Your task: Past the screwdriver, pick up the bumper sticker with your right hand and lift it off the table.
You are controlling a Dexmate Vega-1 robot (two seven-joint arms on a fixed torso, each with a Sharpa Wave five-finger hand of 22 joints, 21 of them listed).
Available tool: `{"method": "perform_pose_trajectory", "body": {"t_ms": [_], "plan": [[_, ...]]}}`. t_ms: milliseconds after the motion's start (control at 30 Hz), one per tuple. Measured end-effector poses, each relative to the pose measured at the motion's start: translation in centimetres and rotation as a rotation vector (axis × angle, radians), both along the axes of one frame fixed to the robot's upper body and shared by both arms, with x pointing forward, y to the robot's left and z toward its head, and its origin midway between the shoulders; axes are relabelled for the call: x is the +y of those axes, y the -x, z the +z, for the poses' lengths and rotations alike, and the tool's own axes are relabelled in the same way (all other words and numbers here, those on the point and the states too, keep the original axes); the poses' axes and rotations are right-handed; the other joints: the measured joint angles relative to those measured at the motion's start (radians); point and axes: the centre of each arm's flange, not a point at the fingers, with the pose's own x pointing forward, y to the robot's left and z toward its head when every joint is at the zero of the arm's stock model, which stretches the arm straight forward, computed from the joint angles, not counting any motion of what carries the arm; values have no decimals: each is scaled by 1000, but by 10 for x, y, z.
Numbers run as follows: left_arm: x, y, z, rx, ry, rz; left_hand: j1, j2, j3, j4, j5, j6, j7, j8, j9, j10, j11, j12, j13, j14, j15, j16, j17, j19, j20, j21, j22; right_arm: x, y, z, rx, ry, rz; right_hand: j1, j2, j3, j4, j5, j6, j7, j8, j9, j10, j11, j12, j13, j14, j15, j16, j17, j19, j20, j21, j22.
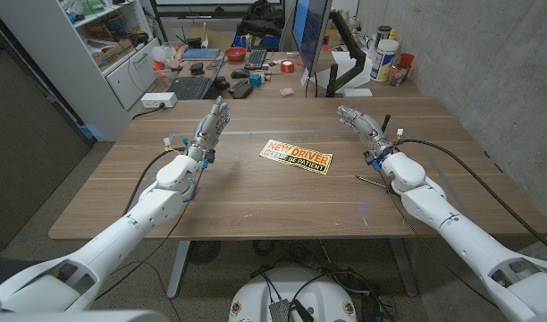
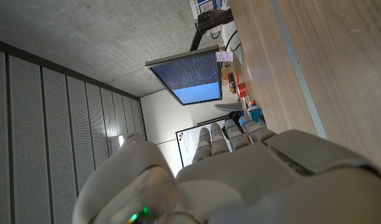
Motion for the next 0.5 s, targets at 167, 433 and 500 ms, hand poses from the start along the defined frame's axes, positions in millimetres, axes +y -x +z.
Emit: {"method": "perform_pose_trajectory", "body": {"t_ms": [167, 433, 500], "plan": [[-1, 1, 1, -2, 1, 4, 0, 0, 0, 0, 0, 0, 0, 0, 0, 0, 0, 0, 0, 0, 0, 0, 0, 0, 0, 0, 0, 4, 4, 5, -28, 46, -6, 13, -2, 4, -4, 0, 1, -1, 0, 0, 4, -4, 0, 1, 5, -5, 0, 0, 0, 0, 0, 0], [-2, 2, 4, -7, -4, 4, 0, 0, -3, -3, 0, 0, 0, 0, 0, 0, 0, 0, 0, 0, 0, 0, 0, 0, 0, 0, 0, 8, 6, 9, -58, 77, -10, 33, -1, 10, -10, 0, 7, -7, 0, 0, 7, -7, 0, 5, 5, -5, 0, 0, 0, 0, 0, 0], [-3, 3, 5, -8, -7, 3, 0, 0, -4, -4, 0, 0, 0, 0, 0, 0, 0, 0, 0, 0, 0, 0, 0, 0, 0, 0, 0, 8, 6, 9, -64, 82, -12, 38, 1, 12, -12, 0, 4, -9, 0, 0, 7, -7, 0, 4, 9, -9, 0, 0, 0, 0, 0, 0]]}}
